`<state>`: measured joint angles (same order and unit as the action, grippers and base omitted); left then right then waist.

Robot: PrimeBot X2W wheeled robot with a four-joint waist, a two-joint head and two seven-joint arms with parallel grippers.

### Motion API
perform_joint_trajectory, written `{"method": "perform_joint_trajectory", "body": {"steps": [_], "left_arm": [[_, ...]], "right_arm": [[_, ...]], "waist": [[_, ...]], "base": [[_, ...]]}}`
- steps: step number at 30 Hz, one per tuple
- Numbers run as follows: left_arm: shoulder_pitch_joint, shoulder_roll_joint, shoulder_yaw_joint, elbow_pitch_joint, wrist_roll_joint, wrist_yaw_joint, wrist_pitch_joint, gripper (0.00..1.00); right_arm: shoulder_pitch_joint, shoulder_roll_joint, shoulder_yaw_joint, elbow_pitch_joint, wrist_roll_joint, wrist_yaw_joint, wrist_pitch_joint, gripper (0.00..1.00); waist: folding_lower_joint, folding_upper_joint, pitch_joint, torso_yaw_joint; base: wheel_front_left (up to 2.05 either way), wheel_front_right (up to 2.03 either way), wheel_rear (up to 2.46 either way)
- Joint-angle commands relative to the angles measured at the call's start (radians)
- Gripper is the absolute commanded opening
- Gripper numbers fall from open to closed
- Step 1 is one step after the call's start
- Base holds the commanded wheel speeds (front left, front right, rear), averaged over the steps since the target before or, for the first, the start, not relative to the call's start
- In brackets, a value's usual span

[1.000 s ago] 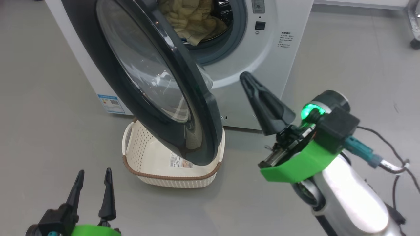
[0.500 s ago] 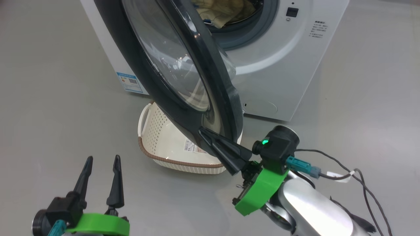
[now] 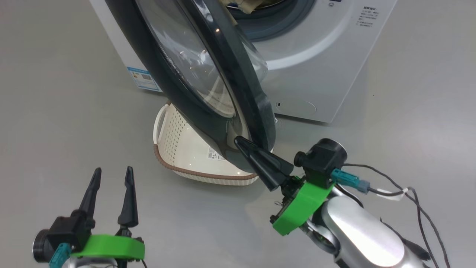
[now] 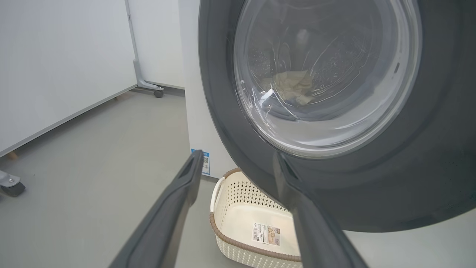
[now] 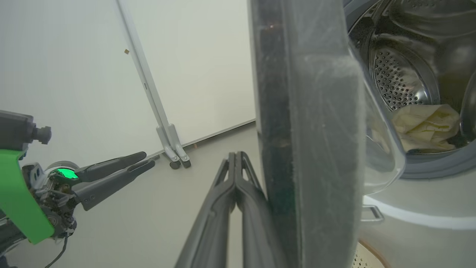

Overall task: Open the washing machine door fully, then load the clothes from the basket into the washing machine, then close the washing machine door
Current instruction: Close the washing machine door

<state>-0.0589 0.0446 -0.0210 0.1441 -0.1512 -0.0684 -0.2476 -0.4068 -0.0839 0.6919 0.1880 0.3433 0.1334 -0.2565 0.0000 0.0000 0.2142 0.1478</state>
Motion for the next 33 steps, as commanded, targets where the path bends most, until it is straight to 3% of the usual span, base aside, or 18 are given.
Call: {"method": "perform_joint_trajectory", "body": {"steps": [1,33], "left_arm": [[-0.039,0.006,0.038,-0.040,0.005,0.004,-0.014,1.00],[-0.084,0.006,-0.001,-0.061,-0.008,0.021,-0.014,1.00]], "right_arm": [[-0.043,0.025,-0.008,-0.027,0.007,-0.003,-0.005,0.00],[-0.145,0.002,-0.214,-0.024,-0.011,-0.003,-0.005,0.00]], "waist": [[0.0000,0.0000,0.014,-0.005],[0.0000,0.0000,0.118,-0.021]], "base": [[0.00,0.00,0.00],[0.00,0.00,0.00]]}}
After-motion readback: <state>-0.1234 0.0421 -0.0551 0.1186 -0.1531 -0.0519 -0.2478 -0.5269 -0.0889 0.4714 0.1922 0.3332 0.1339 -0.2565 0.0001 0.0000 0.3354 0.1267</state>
